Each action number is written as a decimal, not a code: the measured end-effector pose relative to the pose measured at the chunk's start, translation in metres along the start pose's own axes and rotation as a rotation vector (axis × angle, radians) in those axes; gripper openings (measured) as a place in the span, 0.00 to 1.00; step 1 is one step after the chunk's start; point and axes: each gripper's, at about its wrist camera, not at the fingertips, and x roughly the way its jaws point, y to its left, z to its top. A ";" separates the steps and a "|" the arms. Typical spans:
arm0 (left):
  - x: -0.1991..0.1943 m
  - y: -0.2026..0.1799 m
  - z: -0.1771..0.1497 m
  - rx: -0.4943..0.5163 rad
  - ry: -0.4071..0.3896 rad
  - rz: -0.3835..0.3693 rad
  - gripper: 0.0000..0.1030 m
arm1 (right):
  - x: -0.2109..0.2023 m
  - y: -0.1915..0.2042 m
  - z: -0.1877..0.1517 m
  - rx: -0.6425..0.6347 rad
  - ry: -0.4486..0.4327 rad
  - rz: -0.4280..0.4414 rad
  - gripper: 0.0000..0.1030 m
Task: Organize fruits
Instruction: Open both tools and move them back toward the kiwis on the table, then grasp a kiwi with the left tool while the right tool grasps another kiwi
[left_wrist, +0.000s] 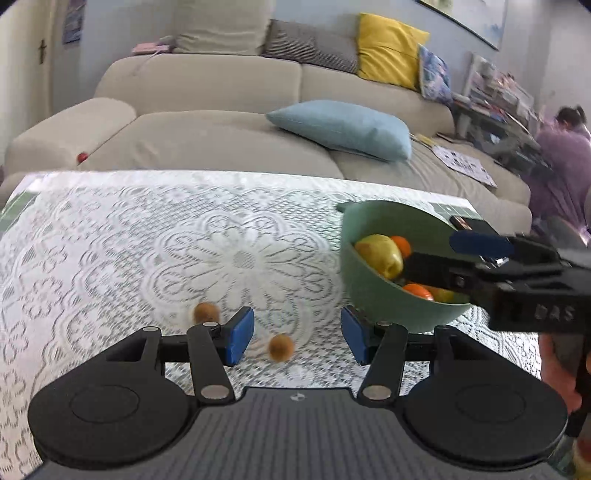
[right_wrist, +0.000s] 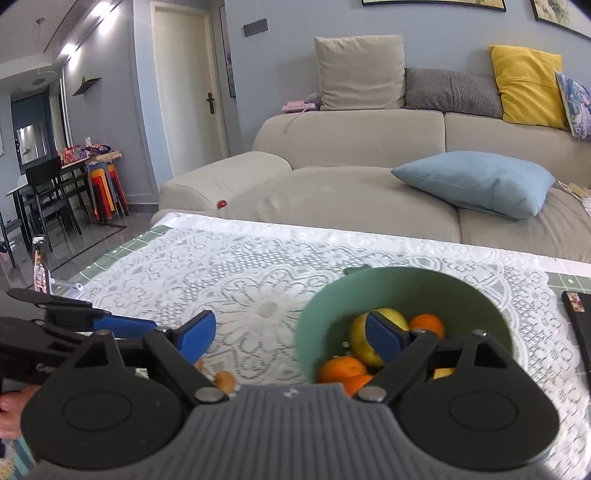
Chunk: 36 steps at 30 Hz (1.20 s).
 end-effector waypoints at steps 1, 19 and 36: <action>-0.001 0.005 -0.003 -0.009 0.004 0.003 0.62 | 0.000 0.004 -0.002 0.006 -0.005 0.004 0.83; -0.005 0.068 -0.033 -0.144 0.020 -0.027 0.59 | 0.040 0.037 -0.055 0.041 0.073 0.011 0.81; 0.043 0.059 -0.027 -0.063 0.085 -0.011 0.38 | 0.097 0.041 -0.063 -0.026 0.188 0.076 0.32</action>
